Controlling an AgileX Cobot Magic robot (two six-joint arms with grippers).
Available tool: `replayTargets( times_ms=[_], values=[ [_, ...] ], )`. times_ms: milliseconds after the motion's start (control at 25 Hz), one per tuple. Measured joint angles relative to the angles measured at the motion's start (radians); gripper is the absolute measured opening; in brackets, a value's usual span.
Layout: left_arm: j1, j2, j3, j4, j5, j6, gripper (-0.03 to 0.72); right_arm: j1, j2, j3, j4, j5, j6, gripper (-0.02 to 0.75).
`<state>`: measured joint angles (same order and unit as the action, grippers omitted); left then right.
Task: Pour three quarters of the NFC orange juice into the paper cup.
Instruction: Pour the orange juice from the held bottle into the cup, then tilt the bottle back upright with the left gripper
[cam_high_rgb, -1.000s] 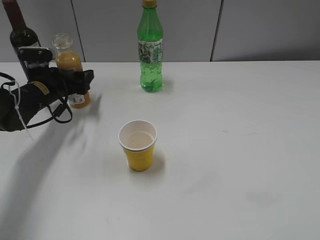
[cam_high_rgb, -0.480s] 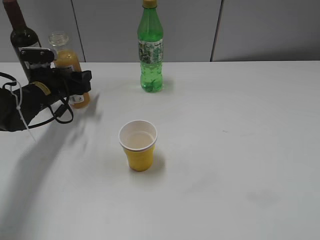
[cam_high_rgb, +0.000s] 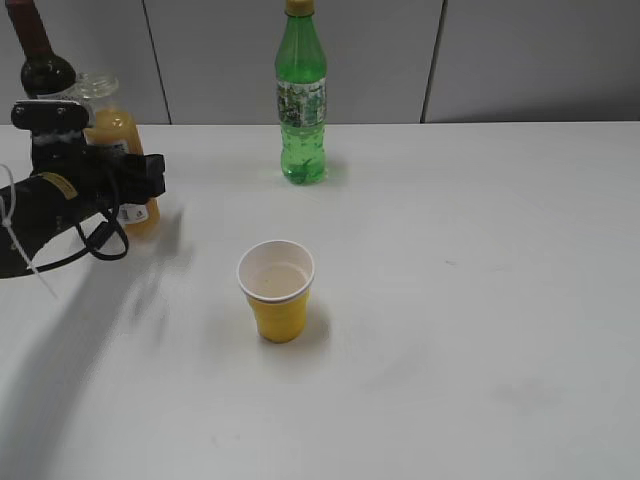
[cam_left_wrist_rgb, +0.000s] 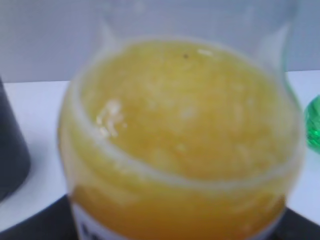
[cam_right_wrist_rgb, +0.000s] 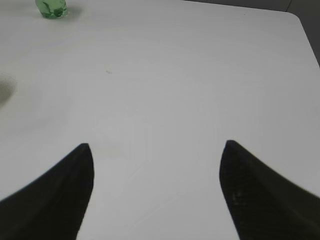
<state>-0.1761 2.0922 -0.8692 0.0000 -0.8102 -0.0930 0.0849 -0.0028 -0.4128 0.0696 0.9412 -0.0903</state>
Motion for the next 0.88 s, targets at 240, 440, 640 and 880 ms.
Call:
replayTargets(
  times_ms=[240, 440, 640, 880],
  values=[
    [-0.088, -0.109, 0.164, -0.149, -0.109, 0.093, 0.461, 0.000, 0.000, 0.000, 0.000, 0.000, 0.000, 0.593],
    [-0.194, -0.166, 0.253, -0.289, -0.145, 0.174, 0.461, 0.000, 0.000, 0.000, 0.000, 0.000, -0.001, 0.592],
    [-0.302, -0.182, 0.311, -0.432, -0.200, 0.200, 0.461, 0.000, 0.000, 0.000, 0.000, 0.000, -0.001, 0.592],
    [-0.409, -0.192, 0.372, -0.558, -0.260, 0.224, 0.461, 0.000, 0.000, 0.000, 0.000, 0.000, -0.001, 0.593]
  ],
)
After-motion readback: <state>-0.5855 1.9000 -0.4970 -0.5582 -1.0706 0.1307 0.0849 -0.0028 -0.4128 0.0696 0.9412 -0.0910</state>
